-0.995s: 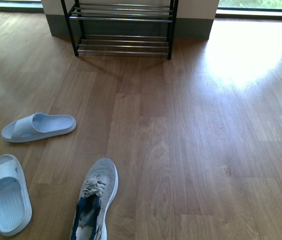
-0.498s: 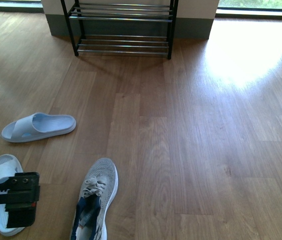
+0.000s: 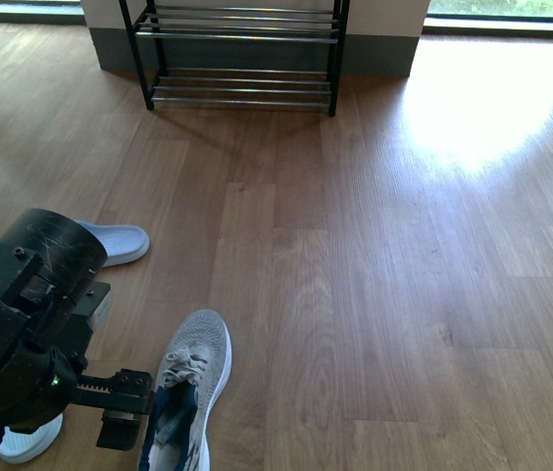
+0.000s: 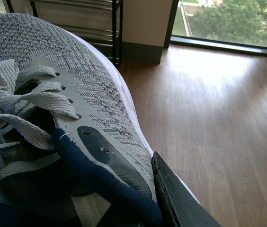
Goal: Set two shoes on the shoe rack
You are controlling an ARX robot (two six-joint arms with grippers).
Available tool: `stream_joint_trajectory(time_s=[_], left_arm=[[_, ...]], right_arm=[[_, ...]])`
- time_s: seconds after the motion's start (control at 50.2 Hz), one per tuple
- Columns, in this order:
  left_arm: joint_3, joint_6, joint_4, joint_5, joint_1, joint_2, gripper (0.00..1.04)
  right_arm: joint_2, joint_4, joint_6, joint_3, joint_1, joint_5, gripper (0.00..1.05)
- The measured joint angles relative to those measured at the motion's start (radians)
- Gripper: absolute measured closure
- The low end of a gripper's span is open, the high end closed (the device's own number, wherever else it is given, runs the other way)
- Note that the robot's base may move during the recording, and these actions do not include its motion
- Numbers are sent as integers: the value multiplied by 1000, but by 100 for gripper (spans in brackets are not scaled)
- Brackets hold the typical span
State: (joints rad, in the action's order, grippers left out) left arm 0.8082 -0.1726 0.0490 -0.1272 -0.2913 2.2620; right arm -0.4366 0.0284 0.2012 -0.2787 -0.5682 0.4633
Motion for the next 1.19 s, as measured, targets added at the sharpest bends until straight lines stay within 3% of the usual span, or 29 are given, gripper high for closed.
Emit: stream_joint_trajectory(time_s=[0.757,1.195], left_arm=[[272,63,-22,69,-39,309,9],[346,113,87,54,-54,425,9]], right_arm=[[0,0,0,0,0,0,103],[0,0,0,0,0,0,103]])
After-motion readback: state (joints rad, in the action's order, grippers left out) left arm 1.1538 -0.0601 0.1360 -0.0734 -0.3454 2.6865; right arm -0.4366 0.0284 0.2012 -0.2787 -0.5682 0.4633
